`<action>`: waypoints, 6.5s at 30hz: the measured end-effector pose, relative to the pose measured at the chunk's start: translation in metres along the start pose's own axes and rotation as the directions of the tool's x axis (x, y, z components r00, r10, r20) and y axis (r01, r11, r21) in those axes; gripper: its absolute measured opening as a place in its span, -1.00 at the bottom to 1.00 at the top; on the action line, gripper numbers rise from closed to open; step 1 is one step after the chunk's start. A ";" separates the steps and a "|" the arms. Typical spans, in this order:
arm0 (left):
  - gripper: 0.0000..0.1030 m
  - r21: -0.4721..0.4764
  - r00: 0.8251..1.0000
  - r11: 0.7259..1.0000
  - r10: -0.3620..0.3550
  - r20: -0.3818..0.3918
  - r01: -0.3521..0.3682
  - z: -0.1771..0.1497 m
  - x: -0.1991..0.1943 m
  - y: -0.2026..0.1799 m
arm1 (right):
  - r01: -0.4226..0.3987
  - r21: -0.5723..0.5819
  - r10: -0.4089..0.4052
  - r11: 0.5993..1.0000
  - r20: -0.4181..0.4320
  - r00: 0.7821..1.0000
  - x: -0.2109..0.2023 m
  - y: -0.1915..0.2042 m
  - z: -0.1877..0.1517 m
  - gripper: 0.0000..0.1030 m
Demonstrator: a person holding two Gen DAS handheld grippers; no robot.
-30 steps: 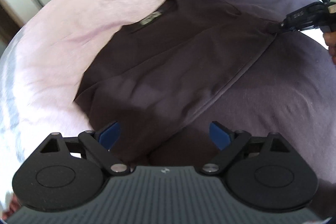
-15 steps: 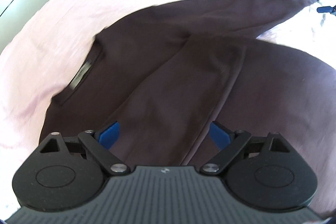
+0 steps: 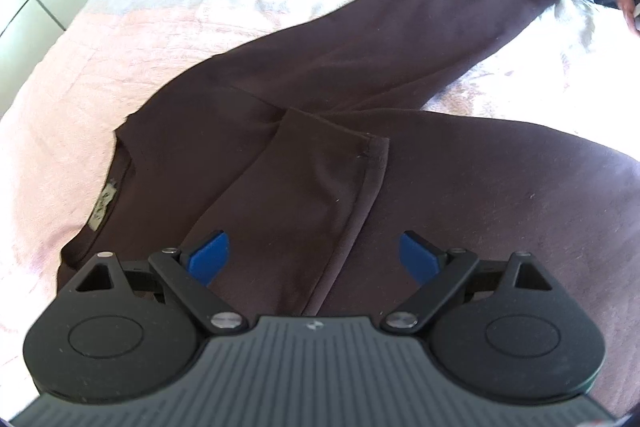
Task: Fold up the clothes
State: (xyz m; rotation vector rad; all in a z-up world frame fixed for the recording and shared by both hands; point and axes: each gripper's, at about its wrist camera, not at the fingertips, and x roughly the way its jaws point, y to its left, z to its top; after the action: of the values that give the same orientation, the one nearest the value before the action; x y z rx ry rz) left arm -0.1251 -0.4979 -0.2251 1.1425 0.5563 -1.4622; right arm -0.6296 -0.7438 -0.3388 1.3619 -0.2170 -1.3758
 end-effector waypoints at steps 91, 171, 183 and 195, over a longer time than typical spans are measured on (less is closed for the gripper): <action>-0.24 -0.617 0.956 0.781 -0.103 -0.276 -0.094 -0.240 -0.133 -0.005 | -0.573 -0.819 -0.700 0.026 -0.424 0.574 -0.112 0.150 -0.323 0.80; 0.10 0.265 0.899 0.913 0.373 -0.228 -0.311 -0.300 -0.141 -0.269 | -0.626 -0.449 -0.366 -0.638 -0.538 0.759 -0.293 0.001 -0.295 0.32; -0.91 0.163 0.968 0.970 0.203 -0.151 -0.178 -0.289 -0.184 -0.233 | -0.554 -0.407 -0.328 -0.726 -0.502 0.800 -0.289 -0.019 -0.297 0.34; -0.92 -0.015 0.977 0.982 0.183 -0.110 -0.186 -0.259 -0.216 -0.194 | -0.513 -0.345 -0.250 -0.786 -0.581 0.774 -0.283 -0.059 -0.308 0.14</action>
State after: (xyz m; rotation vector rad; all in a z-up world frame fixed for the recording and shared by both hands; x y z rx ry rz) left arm -0.2436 -0.1291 -0.1942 1.2256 0.5273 -1.2365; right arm -0.5068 -0.3406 -0.3182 -0.5643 1.0022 0.0818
